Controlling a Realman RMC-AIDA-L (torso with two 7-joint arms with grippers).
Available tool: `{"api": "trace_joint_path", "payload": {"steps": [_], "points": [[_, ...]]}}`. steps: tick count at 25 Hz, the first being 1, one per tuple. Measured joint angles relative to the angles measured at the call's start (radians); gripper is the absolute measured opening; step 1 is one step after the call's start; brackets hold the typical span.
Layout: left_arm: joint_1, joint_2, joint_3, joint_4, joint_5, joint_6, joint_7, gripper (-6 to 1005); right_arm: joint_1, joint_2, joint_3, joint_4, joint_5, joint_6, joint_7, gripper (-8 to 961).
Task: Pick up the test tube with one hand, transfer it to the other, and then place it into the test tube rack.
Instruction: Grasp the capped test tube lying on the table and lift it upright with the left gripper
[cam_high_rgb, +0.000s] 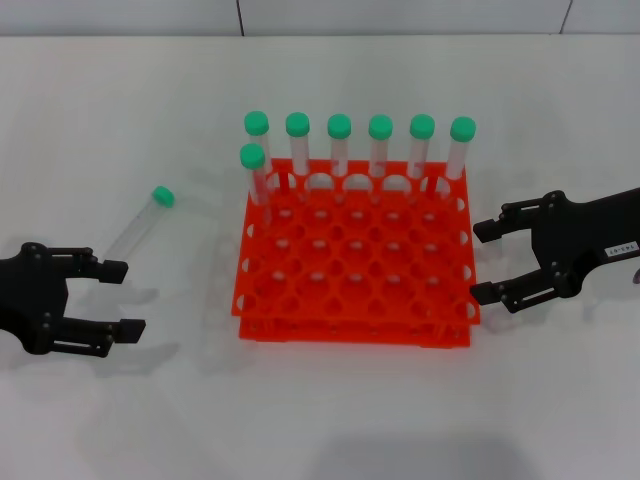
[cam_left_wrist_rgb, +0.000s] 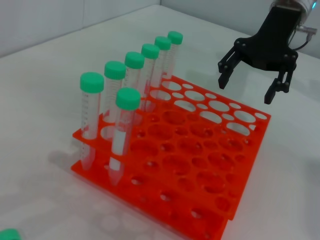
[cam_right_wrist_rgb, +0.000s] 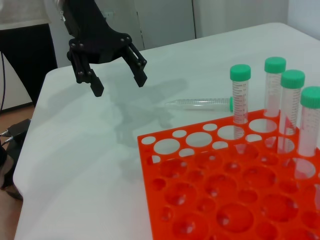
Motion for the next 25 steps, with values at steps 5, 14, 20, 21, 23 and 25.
{"api": "trace_joint_path", "payload": {"steps": [5,14,20,21,23,25], "points": [[0.000,0.002,-0.001,0.000,0.000,0.000,0.000,817,0.000,0.000,0.000,0.000,0.000,0.000,0.000,824],[-0.004,0.001,0.000,0.000,0.002,0.000,0.000,817,0.000,0.002,-0.001,-0.001,0.000,0.000,0.001,823],[-0.005,0.001,-0.004,0.000,0.010,0.000,0.000,818,-0.004,0.004,-0.002,-0.002,0.000,0.000,0.001,822],[-0.005,0.001,-0.005,0.000,0.010,-0.001,-0.001,818,-0.005,0.004,-0.002,-0.002,0.000,0.000,0.001,822],[-0.005,0.000,-0.006,0.001,0.010,-0.003,-0.008,818,-0.006,0.006,-0.001,-0.002,0.000,0.000,0.001,822],[-0.006,0.000,-0.005,0.010,0.010,-0.002,-0.024,818,-0.006,0.007,0.001,-0.005,0.000,-0.001,0.001,821]]}}
